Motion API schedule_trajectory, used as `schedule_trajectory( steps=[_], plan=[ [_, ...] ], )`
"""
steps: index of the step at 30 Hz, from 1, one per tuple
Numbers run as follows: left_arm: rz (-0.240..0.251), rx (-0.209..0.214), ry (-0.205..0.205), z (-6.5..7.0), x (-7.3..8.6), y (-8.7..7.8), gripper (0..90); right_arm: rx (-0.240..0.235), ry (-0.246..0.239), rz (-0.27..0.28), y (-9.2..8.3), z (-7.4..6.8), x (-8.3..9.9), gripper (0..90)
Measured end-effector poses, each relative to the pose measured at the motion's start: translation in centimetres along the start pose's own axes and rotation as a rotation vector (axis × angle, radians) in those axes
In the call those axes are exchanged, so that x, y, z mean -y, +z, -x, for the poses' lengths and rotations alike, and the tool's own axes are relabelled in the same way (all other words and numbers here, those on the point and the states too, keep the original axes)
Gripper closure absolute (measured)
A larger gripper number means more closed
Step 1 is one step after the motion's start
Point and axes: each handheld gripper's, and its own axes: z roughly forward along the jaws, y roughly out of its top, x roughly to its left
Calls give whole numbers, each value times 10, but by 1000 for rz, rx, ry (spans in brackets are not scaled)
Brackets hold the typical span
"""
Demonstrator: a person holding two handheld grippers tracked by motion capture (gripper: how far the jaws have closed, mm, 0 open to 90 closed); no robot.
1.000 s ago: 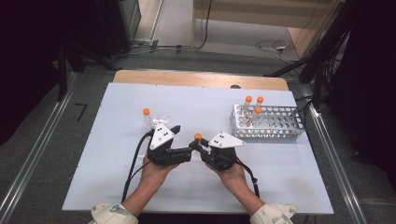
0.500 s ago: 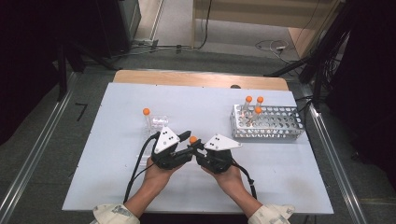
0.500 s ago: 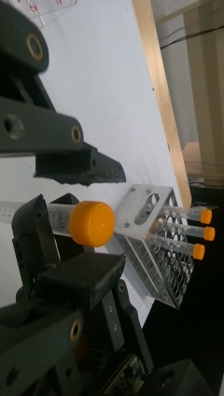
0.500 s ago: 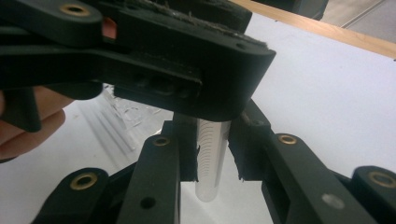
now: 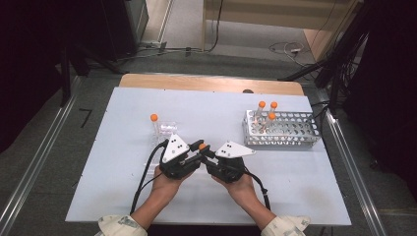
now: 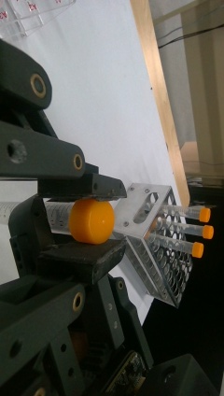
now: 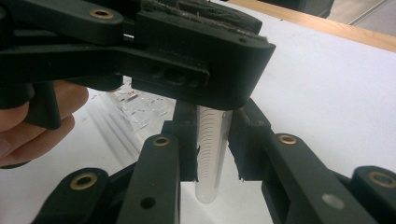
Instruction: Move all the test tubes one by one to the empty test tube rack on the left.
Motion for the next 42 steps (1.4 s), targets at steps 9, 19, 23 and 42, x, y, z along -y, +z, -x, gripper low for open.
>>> schedule_trajectory(
  steps=[9,19,23,42],
  plan=[
    [12,-5,-8,-4,-4,-5,701,-10,10,-7,1,4,-1,353],
    [48,-73,-67,-32,-19,-24,702,17,26,-12,0,8,-1,279],
    [58,-109,-89,-47,-25,-35,701,18,24,-14,0,8,0,279],
    [140,-281,-162,-99,-31,-70,701,10,27,-16,0,8,0,280]
  ],
)
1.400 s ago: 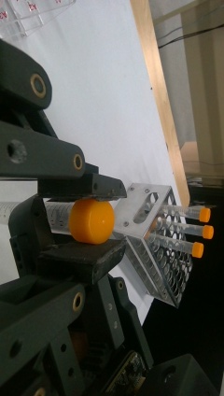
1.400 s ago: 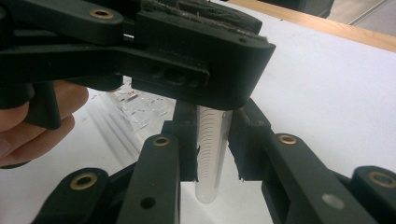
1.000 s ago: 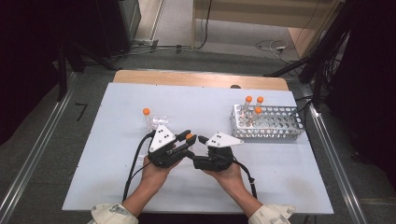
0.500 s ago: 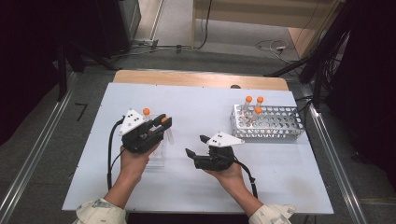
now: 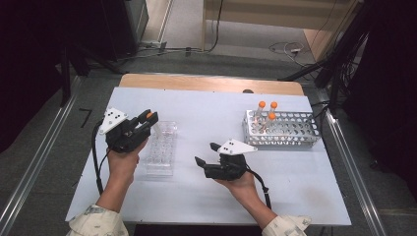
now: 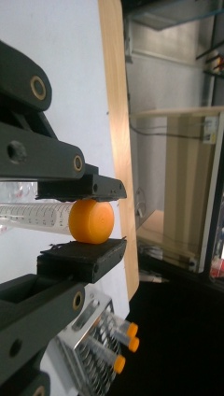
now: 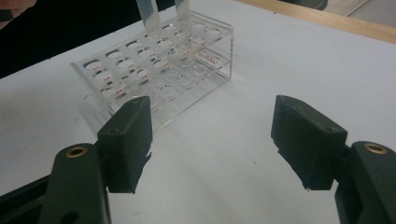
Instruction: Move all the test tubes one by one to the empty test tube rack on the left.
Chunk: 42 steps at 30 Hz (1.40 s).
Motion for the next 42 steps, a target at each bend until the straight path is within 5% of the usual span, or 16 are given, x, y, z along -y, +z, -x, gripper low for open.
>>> schedule_trajectory(
  steps=[14,42],
  plan=[
    [25,-116,82,-10,4,11,701,-8,2,-2,0,-2,0,282],
    [-77,-134,162,-10,36,37,696,-19,1,-7,-1,-3,2,290]
  ],
)
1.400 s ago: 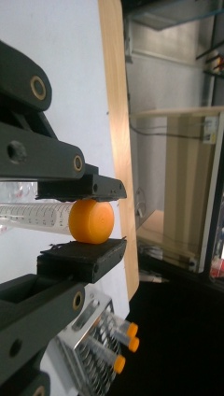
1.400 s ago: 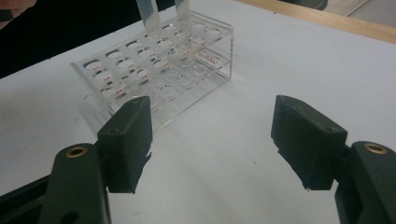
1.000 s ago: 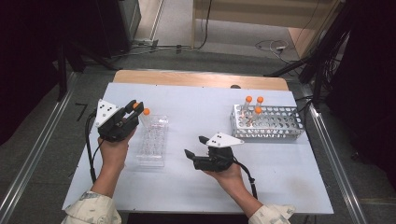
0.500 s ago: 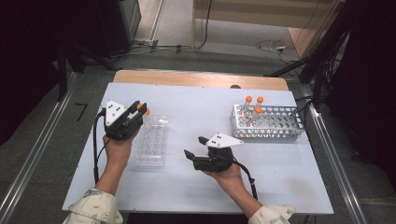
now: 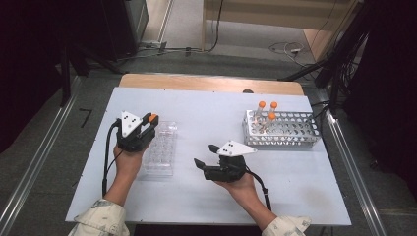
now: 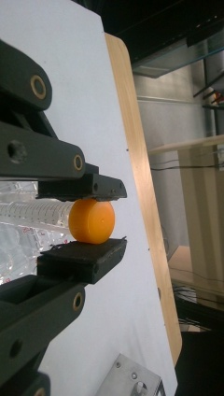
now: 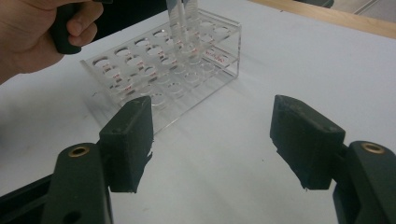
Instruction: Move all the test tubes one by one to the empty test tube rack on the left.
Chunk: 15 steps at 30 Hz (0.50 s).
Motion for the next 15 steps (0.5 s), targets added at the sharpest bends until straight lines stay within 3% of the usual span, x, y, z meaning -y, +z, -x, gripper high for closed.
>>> schedule_trajectory(
  steps=[6,15],
  plan=[
    [0,-1,-6,-1,1,-1,690,1,0,-1,0,0,0,290],
    [7,33,-43,-5,-1,-3,587,3,-1,3,-1,1,0,290]
  ],
)
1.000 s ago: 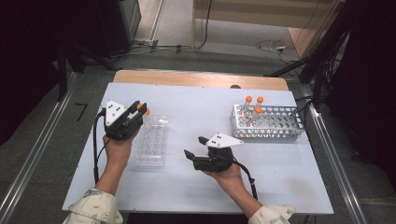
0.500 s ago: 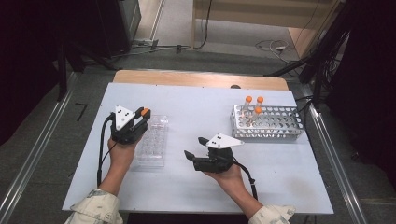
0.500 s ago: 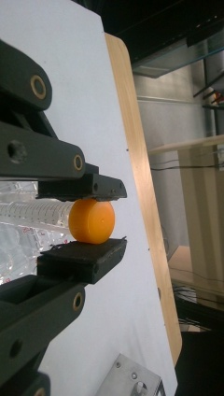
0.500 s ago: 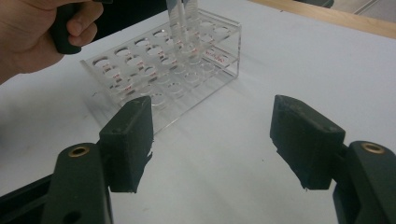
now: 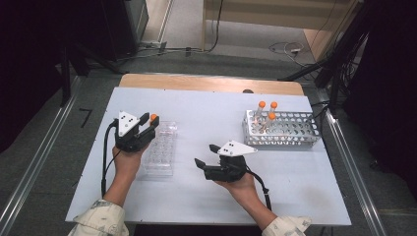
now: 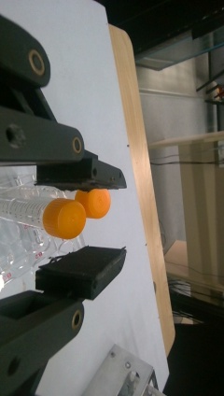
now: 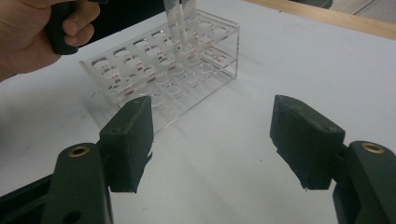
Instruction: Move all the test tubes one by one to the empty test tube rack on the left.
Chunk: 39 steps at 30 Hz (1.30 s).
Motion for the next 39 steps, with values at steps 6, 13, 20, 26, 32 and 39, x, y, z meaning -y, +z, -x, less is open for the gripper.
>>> schedule_trajectory(
  steps=[6,13,20,26,32,39],
  plan=[
    [-12,18,-24,-3,-1,-1,411,4,3,1,-1,1,0,290],
    [-23,-14,-53,-7,-1,-2,191,22,15,11,-5,7,0,289],
    [-25,-22,-67,-10,0,-3,172,49,28,21,-11,16,1,289],
    [-20,-21,-65,-11,-1,-4,172,74,30,32,-14,22,1,290],
    [-13,-30,-70,-13,-1,-6,165,112,42,42,-18,31,0,287],
    [-8,-34,-74,-14,-1,-7,164,193,84,89,-35,55,-5,286]
  ],
)
